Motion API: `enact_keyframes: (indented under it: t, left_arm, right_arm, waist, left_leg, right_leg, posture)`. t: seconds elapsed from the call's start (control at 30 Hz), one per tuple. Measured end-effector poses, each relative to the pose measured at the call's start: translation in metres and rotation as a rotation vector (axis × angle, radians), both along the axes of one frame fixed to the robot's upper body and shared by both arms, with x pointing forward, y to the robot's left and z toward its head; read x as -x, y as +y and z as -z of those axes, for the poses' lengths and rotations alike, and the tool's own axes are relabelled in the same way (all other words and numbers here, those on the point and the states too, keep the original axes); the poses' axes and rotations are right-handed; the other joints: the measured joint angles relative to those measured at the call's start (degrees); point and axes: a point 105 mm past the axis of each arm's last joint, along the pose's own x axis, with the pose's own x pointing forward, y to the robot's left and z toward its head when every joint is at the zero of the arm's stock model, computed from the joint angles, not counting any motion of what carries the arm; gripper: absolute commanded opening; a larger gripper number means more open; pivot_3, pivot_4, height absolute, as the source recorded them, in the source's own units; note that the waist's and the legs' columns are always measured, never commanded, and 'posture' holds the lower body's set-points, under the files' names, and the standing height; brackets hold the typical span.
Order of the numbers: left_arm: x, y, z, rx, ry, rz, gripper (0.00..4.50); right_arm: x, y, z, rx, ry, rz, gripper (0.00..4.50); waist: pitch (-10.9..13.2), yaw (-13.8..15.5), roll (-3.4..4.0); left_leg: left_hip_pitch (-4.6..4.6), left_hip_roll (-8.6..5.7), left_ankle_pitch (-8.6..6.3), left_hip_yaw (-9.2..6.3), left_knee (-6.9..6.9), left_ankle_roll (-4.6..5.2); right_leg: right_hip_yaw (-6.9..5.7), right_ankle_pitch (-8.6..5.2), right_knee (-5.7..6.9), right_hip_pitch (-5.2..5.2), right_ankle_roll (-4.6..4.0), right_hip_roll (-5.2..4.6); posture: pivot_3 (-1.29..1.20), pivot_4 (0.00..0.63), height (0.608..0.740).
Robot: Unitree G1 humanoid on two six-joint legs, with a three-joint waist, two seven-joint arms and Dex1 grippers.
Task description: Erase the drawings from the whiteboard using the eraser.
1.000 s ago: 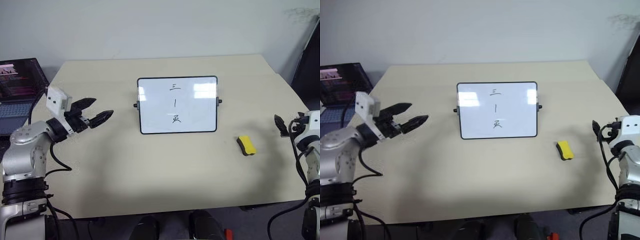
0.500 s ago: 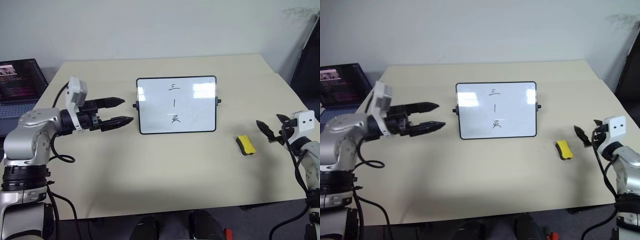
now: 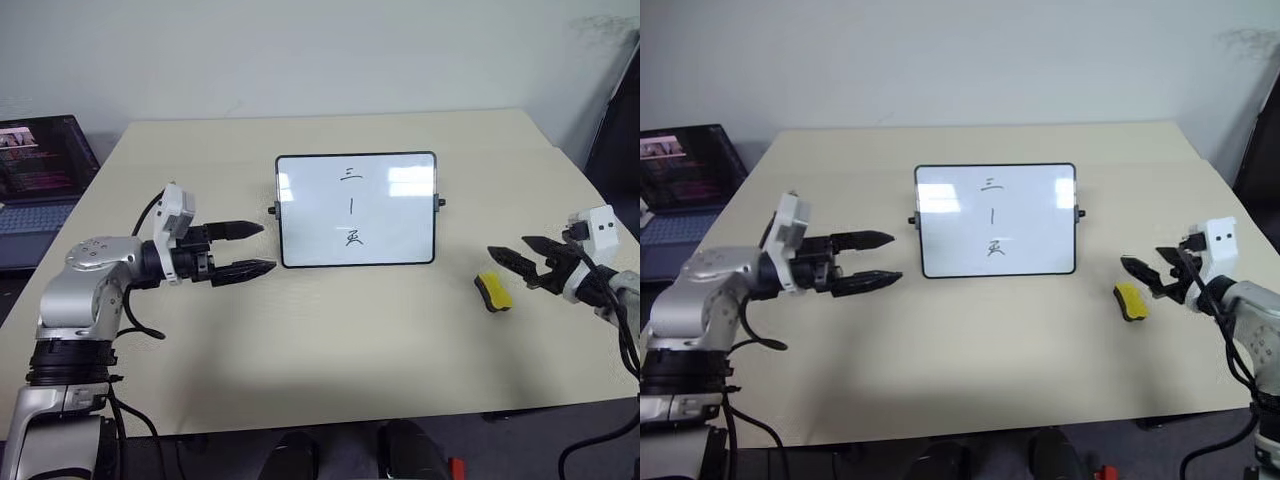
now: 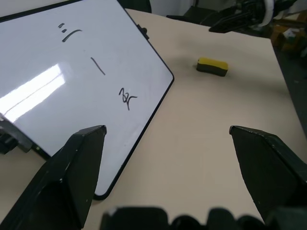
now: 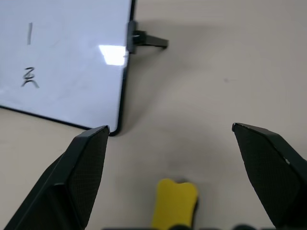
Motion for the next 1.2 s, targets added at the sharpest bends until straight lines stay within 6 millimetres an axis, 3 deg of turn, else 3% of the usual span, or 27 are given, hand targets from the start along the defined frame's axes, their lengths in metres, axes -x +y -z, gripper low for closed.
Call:
enact_keyframes:
  t: [0.1,0.27,0.93,1.2]
  left_arm:
    - [0.000,-0.001,0.004,-0.012,-0.006,0.002,4.50]
    - [-0.001,-0.007,0.009,-0.015,-0.020,0.016,4.50]
    - [0.006,-0.006,0.021,-0.027,-0.018,0.016,4.50]
    - [0.019,-0.015,0.010,-0.006,-0.052,0.136,4.50]
  right_arm:
    - [0.006,0.004,0.009,-0.001,0.073,0.001,4.46]
    - [0.028,0.026,0.030,-0.029,0.243,-0.071,4.46]
    - [0.012,0.017,0.036,0.102,0.228,0.076,4.46]
    - [0.006,0.012,0.036,0.109,0.251,0.111,4.46]
  waist:
    - [0.00,0.44,0.00]
    - [0.00,0.57,-0.01]
    - [0.01,0.43,-0.02]
    - [0.01,0.42,-0.02]
  left_leg:
    - [-0.02,-0.01,0.00,0.00,0.01,0.00]
    - [-0.04,-0.02,-0.01,-0.04,0.01,0.01]
    - [-0.02,-0.01,-0.01,-0.02,0.01,0.02]
    - [-0.03,-0.01,-0.01,0.00,0.00,0.02]
  right_leg:
    - [-0.02,0.00,-0.01,0.00,0.00,0.00]
    - [-0.04,0.00,-0.02,0.00,0.01,-0.04]
    - [-0.04,0.00,-0.02,0.00,0.01,-0.02]
    - [-0.04,0.00,-0.03,0.00,0.01,-0.01]
  posture:
    - [0.00,0.150,0.740]
    - [0.00,0.150,0.740]
    - [0.00,0.150,0.740]
    - [0.00,0.150,0.740]
